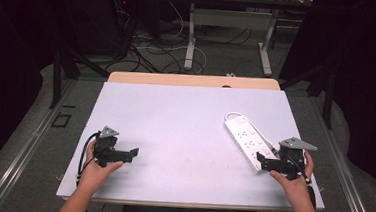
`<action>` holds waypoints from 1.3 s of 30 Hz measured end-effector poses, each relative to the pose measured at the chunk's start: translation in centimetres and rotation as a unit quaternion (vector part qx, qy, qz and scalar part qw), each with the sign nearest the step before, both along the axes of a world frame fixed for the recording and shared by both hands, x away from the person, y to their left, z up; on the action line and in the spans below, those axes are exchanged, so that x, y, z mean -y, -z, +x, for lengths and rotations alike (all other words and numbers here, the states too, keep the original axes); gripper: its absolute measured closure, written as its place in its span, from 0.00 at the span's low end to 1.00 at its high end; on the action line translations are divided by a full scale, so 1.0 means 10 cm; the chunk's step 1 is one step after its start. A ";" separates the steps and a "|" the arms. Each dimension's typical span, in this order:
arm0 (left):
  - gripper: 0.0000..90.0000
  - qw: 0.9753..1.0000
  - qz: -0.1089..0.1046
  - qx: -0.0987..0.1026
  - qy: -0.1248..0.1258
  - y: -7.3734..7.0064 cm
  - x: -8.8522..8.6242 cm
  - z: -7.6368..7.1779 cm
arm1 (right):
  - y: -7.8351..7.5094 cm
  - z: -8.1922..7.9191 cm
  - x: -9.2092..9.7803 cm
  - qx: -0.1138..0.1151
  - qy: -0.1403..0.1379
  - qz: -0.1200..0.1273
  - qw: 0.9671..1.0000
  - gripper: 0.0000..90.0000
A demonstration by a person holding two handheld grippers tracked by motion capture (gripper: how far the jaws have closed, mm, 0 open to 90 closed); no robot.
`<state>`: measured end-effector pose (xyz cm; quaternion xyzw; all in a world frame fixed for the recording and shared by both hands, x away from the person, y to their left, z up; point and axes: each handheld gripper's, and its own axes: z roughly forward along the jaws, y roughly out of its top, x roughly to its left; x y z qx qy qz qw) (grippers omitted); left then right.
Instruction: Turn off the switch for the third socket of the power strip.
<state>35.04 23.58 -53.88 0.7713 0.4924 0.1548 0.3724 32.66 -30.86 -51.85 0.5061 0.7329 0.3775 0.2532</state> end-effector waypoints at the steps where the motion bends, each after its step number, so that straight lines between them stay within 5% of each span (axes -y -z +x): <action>1: 0.00 1.000 0.015 0.008 0.010 -0.07 -0.01 -0.04 | 0.00 0.00 0.00 0.000 0.000 0.000 1.000 0.07; 5: 0.01 0.999 0.033 0.030 0.025 -0.29 -0.04 -0.18 | -0.06 -0.03 0.02 -0.007 -0.007 -0.019 1.000 0.08; 8: 0.00 0.999 0.022 0.032 0.017 -0.37 -0.06 -0.22 | -0.11 -0.06 0.03 0.000 -0.018 -0.029 0.999 0.08; 12: 0.00 0.998 0.035 0.045 0.016 -0.44 -0.06 -0.26 | -0.18 -0.10 0.03 0.004 -0.024 -0.035 0.999 0.10; 22: 0.00 0.998 0.039 0.045 0.025 -0.50 -0.03 -0.30 | -0.21 -0.11 -0.03 -0.005 -0.062 -0.066 0.996 0.17; 39: 0.02 0.998 0.043 0.041 0.036 -0.50 0.00 -0.30 | -0.28 -0.08 -0.11 -0.014 -0.076 -0.086 0.993 0.17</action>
